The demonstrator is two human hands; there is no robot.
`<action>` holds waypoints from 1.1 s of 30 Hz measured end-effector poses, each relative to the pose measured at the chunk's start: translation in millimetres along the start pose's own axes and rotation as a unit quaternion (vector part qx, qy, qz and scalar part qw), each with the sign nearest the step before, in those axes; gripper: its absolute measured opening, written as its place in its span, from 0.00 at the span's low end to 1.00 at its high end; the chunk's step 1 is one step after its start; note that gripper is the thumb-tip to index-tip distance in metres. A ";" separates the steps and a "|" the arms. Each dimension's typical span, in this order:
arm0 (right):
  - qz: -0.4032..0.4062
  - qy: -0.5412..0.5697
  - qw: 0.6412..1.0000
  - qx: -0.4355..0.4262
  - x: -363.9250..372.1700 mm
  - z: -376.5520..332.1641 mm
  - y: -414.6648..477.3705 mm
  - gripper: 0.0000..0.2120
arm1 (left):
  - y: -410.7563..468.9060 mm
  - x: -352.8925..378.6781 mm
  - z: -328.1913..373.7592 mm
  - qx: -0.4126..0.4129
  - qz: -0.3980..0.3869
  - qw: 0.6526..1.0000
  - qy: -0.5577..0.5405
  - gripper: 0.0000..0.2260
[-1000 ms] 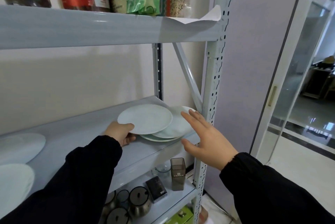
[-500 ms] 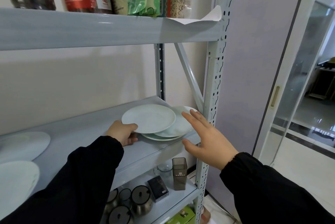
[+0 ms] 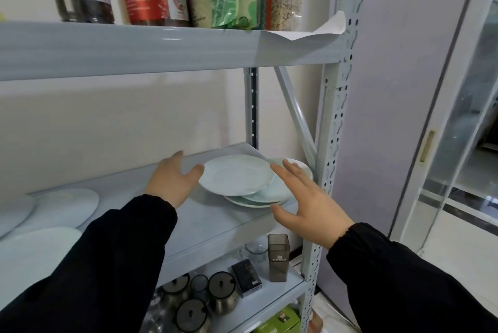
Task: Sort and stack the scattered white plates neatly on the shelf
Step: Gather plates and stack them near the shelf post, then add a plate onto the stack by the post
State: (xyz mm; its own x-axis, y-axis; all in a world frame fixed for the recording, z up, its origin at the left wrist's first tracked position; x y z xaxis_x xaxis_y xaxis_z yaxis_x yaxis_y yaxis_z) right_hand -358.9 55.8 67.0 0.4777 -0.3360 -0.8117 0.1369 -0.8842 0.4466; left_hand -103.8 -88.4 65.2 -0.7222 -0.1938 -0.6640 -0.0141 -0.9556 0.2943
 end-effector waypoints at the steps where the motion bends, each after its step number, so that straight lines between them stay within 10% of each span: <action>1: -0.007 0.006 1.000 -0.004 3.4 -6.8 5.0 0.34 | -6.4 -10.4 11.4 0.053 -0.005 0.998 0.042 0.32; 5: -0.032 0.044 0.998 -0.035 26.5 -46.5 30.1 0.35 | -40.2 -51.8 24.5 0.199 -0.012 0.954 0.224 0.35; 10: -0.080 0.072 0.988 -0.115 77.0 -119.7 54.7 0.36 | -87.1 -120.7 -9.1 0.186 0.008 0.931 0.314 0.34; 22: -0.206 0.048 0.940 -0.269 204.6 -305.8 42.5 0.44 | -169.8 -260.3 -147.6 0.076 0.042 0.941 0.327 0.32; 33: -0.272 -0.122 0.916 -0.268 258.2 -338.9 27.1 0.43 | -161.4 -267.2 -191.8 0.124 -0.005 0.955 0.269 0.34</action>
State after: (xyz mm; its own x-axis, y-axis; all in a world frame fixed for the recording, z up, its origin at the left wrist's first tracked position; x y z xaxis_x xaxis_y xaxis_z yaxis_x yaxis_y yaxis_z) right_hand 62.3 55.0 -2.9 0.0124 -0.0138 -0.9998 0.7354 -0.6774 0.0185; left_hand 224.1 75.1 63.3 -0.2627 -0.3356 -0.9046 -0.2308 -0.8885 0.3966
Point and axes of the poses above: each hand's wrist, its own y-axis towards the middle knuckle, its own x-axis out of the palm, z = x × y, the point moved 8 cm from there along y, towards the middle knuckle, and after that the axes turned 2 degrees about -y, right-handed, at the moved point
